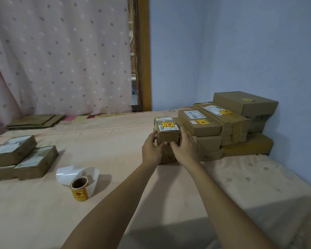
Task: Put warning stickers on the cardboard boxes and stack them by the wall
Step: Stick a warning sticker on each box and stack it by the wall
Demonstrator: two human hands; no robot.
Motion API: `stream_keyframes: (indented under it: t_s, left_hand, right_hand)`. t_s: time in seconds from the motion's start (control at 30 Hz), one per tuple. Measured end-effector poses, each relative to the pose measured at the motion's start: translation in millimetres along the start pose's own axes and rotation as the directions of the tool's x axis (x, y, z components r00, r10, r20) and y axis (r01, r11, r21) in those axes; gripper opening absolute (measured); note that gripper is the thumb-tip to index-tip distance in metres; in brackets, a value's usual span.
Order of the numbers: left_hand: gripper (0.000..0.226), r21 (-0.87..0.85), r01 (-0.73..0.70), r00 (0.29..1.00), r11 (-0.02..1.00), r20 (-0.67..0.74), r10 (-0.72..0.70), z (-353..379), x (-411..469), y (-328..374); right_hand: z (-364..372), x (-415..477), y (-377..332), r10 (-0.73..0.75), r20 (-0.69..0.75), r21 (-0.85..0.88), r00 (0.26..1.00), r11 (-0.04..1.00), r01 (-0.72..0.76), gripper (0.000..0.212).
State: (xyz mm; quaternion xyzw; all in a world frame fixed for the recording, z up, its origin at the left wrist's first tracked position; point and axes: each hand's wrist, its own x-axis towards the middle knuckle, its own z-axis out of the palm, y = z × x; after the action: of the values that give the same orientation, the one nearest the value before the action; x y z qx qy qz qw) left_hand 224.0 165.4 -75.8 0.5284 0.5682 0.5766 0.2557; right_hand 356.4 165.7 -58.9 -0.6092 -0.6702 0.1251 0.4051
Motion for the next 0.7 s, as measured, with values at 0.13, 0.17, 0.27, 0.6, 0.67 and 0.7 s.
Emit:
stream_keyframes:
  t_s: [0.13,0.17,0.27,0.6,0.67,0.7]
  left_hand:
    - [0.049,0.064,-0.025,0.999,0.998,-0.023,0.026,4.3,-1.5,-0.7]
    - [0.048,0.070,-0.022,1.000,0.997,-0.020,0.023,3.8,-2.3,-1.3]
    - [0.047,0.070,-0.011,1.000,0.998,-0.008,0.012,-1.2,-5.2,-0.3]
    - [0.058,0.227,-0.032,0.999,0.973,0.035,0.025,-57.8,-21.7,11.8]
    - [0.060,0.345,-0.079,0.995,0.935,0.084,0.053,-81.9,-28.1,16.3]
    - [0.060,0.421,-0.106,0.992,0.901,0.110,0.065,-96.5,-31.2,17.7]
  right_hand:
    - [-1.3,-10.5,-2.3,0.050,-0.071,0.253,0.996,0.967,-0.031,0.055]
    - [-1.1,-14.7,-3.1,0.041,-0.089,0.269,0.995,0.963,-0.015,0.052]
    - [2.8,-25.4,-5.2,-0.004,-0.121,0.277,0.993,0.960,0.038,0.045]
    - [9.7,-49.3,-42.8,-0.213,0.035,0.102,0.976,0.973,0.209,0.037]
    - [10.0,-54.3,-56.4,-0.227,0.095,0.066,0.969,0.973,0.221,0.040]
    - [11.4,-56.9,-64.0,-0.225,0.131,0.046,0.966,0.974,0.221,0.043]
